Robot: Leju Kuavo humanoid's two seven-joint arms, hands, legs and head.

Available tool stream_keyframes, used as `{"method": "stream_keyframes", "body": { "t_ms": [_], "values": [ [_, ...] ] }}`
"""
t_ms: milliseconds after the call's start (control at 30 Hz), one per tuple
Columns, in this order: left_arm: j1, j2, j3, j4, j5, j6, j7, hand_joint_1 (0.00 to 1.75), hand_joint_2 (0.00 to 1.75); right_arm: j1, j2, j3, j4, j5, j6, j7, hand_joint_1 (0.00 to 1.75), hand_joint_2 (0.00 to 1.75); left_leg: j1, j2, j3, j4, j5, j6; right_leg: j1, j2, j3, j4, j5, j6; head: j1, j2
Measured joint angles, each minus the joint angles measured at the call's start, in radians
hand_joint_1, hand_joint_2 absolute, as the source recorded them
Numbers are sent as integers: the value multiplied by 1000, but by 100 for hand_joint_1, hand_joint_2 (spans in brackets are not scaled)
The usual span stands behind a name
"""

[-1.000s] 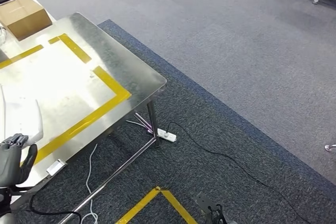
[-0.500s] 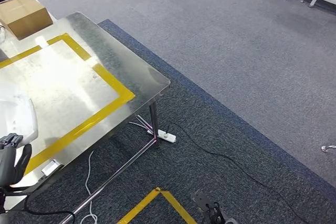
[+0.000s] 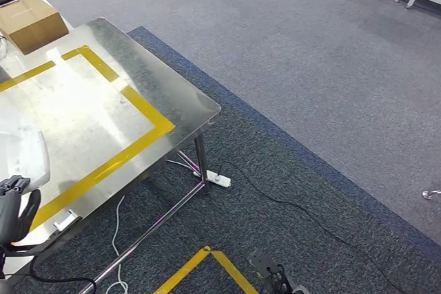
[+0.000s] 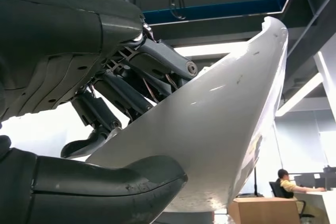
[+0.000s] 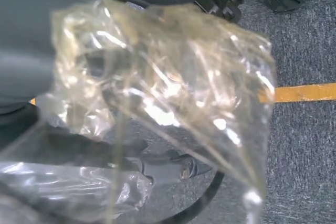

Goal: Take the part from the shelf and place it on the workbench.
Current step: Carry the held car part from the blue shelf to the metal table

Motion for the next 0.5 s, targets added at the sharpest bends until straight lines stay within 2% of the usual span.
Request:
{"method": "stream_keyframes", "body": {
  "t_ms": [500],
  "values": [
    [0,0,0,7,-1,-1,10,175,175,0,2,4,0,0,-8,0,0,0,0,0,16,-25,8,-2,0,0,15,-23,7,-1,0,0]
  ]
}}
